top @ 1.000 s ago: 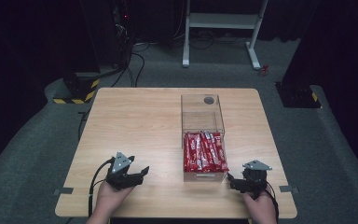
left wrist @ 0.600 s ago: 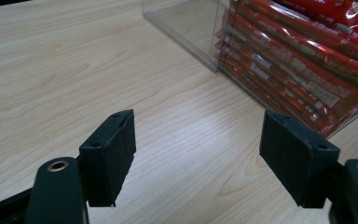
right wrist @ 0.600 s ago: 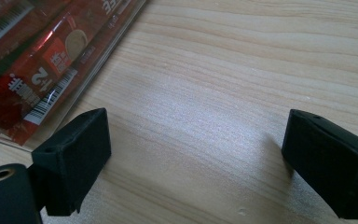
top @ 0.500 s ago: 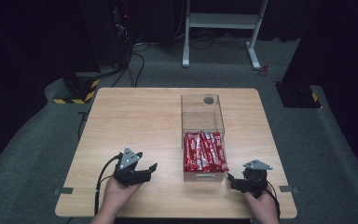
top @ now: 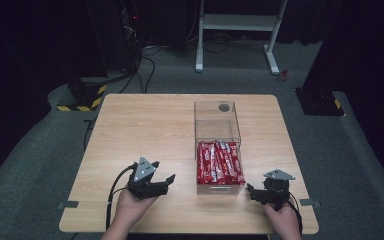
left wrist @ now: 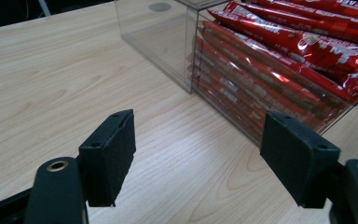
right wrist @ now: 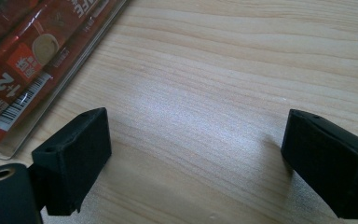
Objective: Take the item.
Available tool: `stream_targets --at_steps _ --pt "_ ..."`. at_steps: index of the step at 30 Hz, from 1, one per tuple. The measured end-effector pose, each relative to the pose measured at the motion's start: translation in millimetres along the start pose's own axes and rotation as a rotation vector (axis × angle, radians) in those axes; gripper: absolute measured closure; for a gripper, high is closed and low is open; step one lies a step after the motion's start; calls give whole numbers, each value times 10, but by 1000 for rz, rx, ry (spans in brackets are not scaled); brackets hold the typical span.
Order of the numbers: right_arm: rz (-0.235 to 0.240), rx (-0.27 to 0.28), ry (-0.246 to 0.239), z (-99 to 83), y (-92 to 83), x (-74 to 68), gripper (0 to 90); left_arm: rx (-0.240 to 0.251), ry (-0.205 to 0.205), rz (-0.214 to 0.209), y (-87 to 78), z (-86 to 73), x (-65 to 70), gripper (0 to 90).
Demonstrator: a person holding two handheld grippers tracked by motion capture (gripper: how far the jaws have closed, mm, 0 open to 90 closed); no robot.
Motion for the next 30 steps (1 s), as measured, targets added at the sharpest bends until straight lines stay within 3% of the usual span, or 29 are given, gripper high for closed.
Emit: stream_targets --at_steps 23,30 --pt "-5 1 12 -61 -61 -29 82 40 22 -69 155 243 221 284" --pt "-1 0 9 -61 -61 -32 79 25 32 -77 189 260 256 285"
Point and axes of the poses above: each handheld gripper's, and its own axes: y roughly forward along the jaws, z roughly out of its top, x roughly to its right, the point moved 6 cm from there along y, roughly forward along the jaws, and after that the axes turned 3 degrees about -y, right-handed, at the moved point
